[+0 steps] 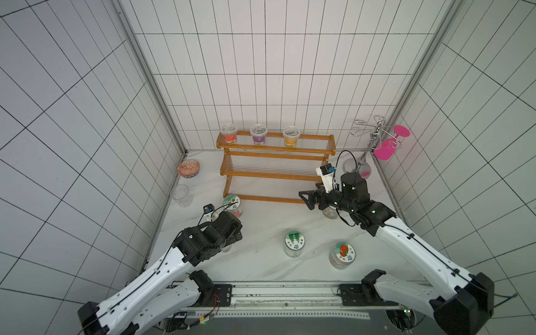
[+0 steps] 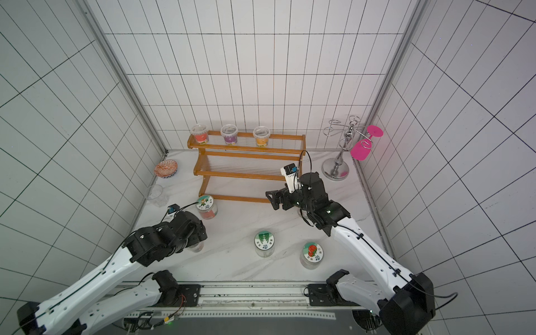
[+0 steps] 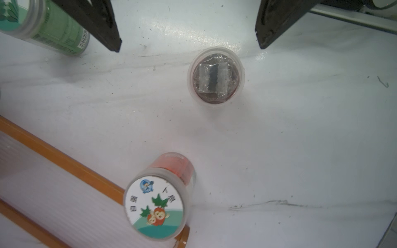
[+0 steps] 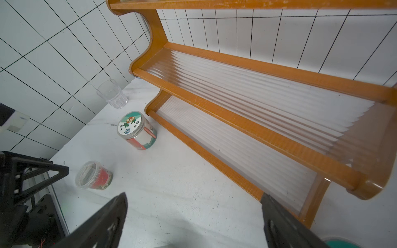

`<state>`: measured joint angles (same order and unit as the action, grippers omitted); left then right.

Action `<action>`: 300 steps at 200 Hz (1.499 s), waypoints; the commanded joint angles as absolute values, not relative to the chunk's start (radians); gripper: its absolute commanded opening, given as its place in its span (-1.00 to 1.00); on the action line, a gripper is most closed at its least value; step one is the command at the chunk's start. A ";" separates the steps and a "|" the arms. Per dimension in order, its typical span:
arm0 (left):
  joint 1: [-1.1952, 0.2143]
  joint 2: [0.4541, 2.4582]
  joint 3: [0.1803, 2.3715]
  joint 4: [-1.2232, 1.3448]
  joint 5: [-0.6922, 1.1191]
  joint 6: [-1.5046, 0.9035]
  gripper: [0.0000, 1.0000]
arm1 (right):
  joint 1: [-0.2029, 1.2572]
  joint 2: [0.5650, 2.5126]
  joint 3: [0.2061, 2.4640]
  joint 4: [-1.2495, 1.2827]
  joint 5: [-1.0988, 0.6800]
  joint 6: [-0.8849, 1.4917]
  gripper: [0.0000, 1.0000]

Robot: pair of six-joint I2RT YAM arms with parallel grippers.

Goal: Place the seed container on the shelf
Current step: Pick up the seed jar at the center of the board.

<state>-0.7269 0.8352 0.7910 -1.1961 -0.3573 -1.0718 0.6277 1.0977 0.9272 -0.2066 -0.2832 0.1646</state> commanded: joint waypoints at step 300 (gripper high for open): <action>-0.526 1.012 0.580 -0.877 -0.257 -1.041 0.36 | 0.623 1.108 0.847 -0.181 -0.337 0.105 0.99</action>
